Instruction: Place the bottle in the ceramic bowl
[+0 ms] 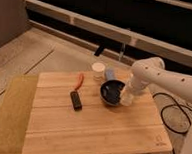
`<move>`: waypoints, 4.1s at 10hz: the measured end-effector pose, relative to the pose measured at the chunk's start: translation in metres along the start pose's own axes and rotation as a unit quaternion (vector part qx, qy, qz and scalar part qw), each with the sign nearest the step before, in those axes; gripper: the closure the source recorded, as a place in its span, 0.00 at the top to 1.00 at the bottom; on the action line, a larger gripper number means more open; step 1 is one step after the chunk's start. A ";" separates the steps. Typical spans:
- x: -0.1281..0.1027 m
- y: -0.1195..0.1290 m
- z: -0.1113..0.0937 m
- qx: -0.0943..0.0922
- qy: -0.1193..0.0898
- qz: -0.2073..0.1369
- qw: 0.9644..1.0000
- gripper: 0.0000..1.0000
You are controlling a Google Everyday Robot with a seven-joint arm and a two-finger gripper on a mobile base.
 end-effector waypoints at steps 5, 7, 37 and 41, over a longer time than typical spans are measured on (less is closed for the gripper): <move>-0.002 0.002 0.000 0.000 0.000 -0.004 1.000 0.00; -0.003 0.002 0.001 0.010 0.000 -0.006 1.000 0.00; -0.014 0.068 0.058 0.094 0.044 -0.056 0.993 0.16; -0.014 0.068 0.058 0.094 0.044 -0.057 0.993 0.58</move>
